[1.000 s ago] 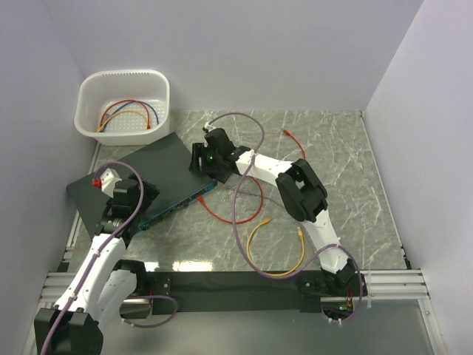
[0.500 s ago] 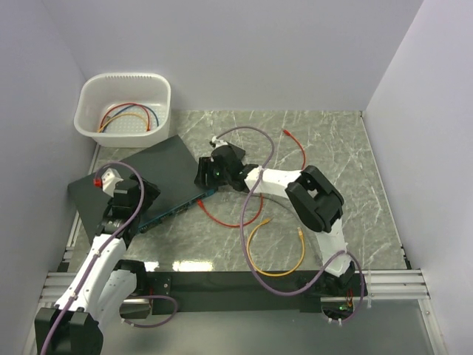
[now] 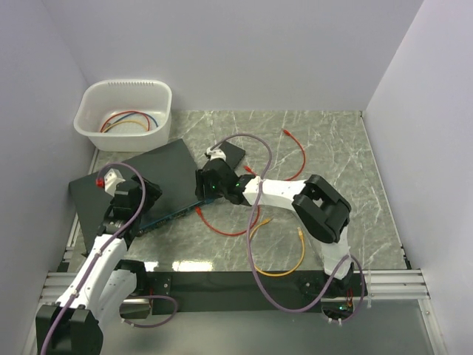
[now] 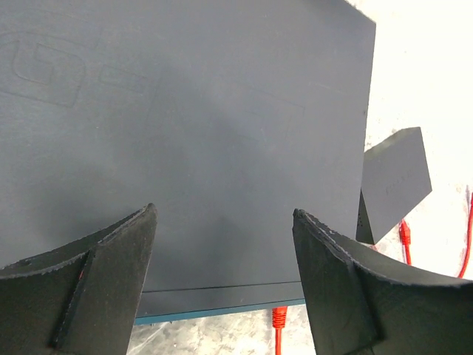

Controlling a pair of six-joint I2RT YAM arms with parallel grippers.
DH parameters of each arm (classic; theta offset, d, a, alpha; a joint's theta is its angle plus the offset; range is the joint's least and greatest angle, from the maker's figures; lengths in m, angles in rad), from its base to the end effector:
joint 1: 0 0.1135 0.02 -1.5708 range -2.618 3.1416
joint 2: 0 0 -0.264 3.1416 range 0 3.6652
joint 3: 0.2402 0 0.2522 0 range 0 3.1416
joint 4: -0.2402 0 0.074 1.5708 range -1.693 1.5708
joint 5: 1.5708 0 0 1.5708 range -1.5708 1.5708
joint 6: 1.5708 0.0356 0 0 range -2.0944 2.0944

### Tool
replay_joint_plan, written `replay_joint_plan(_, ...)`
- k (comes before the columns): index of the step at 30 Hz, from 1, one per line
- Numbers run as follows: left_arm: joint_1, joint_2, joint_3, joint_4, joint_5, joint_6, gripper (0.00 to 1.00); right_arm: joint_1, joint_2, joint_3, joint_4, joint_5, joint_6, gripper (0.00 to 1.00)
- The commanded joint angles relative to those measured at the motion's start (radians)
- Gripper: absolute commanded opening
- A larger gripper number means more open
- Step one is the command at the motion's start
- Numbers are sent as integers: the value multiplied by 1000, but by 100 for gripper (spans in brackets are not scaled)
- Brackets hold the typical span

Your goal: Insert the plug into the switch port

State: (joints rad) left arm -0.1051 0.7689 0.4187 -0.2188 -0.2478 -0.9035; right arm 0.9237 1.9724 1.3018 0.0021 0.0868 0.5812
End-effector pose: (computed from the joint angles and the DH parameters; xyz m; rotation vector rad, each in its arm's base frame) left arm 0.1723 -0.0094 0.2109 -0.9632 1.9091 -0.3317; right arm 0.2667 0.3478 0.1834 -0.3495 2.3091 0.6991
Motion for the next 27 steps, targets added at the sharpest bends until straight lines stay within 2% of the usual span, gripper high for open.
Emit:
replay_joint_plan(1, 4, 17, -12, 68, 34, 9, 80, 55, -104, -19, -99, 46, -1, 67)
replay_joint_plan(4, 5, 30, -24, 107, 47, 17, 79, 55, -165, -32, -123, 119, -40, 67)
replay_joint_plan(10, 4, 99, -55, 211, 62, 37, 79, 98, -254, -102, -128, 145, -126, 67)
replay_joint_plan(17, 5, 220, -46, 292, 85, 51, 77, 158, -132, -38, -183, 139, -109, 58)
replay_joint_plan(19, 5, 214, -47, 291, 85, 52, 78, 167, -87, -10, -201, 139, -98, 55)
replay_joint_plan(27, 5, 181, -61, 283, 81, 54, 80, 204, -38, 5, -225, 154, -83, 54)
